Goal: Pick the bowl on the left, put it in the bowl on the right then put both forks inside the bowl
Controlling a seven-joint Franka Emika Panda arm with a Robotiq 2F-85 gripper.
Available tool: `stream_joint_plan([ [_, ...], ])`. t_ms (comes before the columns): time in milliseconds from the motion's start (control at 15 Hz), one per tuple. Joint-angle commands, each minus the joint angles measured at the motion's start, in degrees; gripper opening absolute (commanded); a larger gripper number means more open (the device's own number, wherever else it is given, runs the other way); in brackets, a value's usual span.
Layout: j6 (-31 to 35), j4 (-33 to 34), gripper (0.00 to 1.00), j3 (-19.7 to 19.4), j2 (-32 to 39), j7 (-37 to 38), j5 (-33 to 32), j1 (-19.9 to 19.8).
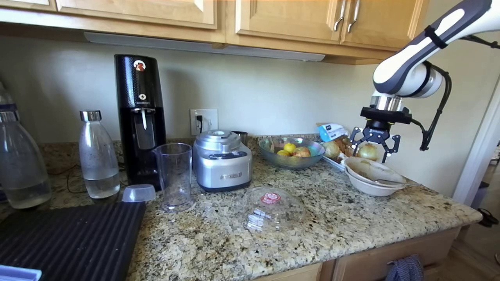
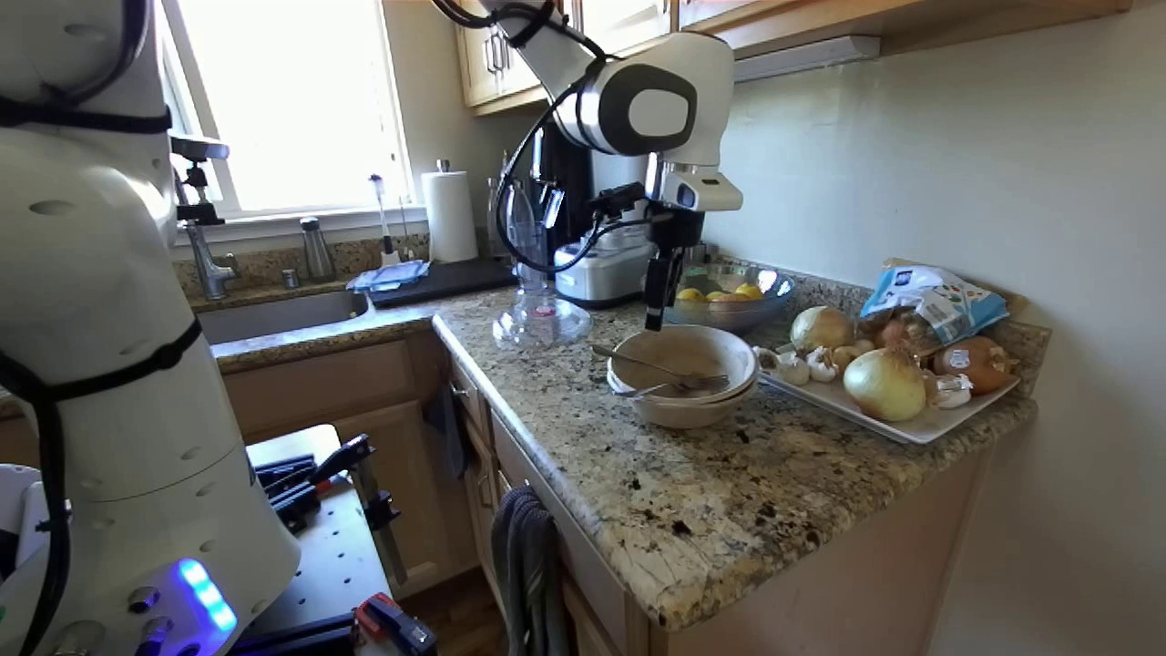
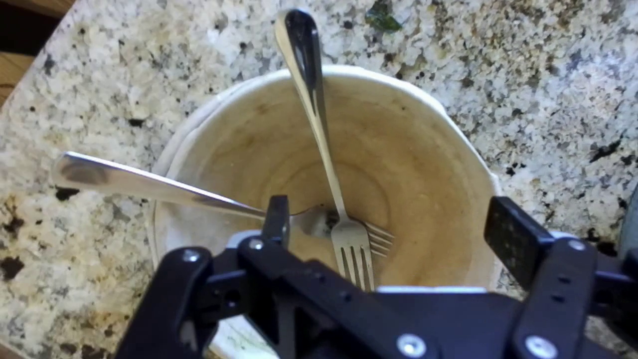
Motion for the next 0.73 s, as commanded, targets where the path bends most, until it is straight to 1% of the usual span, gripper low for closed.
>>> stream_joint_plan([
  [0, 4.66, -5.85, 1.0, -0.44, -6.31, -3.53, -4.45, 0.58],
  [200, 6.74, -7.89, 1.0, -0.05, -8.95, -6.83, -5.72, 0.27],
  [467, 7.5, -9.88, 1.0, 0.3, -11.71, -10.98, -6.77, 0.06],
  [533, 5.55, -5.74, 1.0, 0.37, -7.89, -9.36, -5.5, -0.06],
  [667, 5.53, -5.74, 1.0, 0.43, -8.02, -9.5, -5.51, -0.06],
])
